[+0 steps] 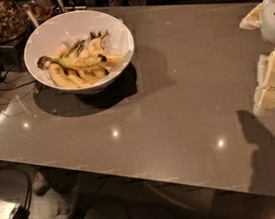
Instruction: Pick banana from white bowl
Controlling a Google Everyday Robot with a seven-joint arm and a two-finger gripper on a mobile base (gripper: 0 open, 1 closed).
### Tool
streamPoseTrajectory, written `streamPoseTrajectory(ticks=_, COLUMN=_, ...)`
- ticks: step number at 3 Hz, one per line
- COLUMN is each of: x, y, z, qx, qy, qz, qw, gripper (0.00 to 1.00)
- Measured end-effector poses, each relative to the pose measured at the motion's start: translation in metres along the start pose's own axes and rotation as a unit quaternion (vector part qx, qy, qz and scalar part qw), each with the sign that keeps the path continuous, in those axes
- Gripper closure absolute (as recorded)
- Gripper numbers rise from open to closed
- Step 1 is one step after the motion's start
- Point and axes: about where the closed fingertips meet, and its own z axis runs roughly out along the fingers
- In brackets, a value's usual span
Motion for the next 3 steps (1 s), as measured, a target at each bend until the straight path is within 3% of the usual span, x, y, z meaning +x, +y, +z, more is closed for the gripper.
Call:
streamPoseTrajectory(ticks=1, x=0.000, y=0.000, z=0.000, qx=0.000, qy=0.000, qz=0.000, qw=1.0000, gripper=0.00)
streamPoseTrajectory(ticks=3, x=-0.084, y=-0.032, z=0.009, qx=-0.019, qy=-0.033, qz=-0.025, qw=0.9989, gripper=0.00)
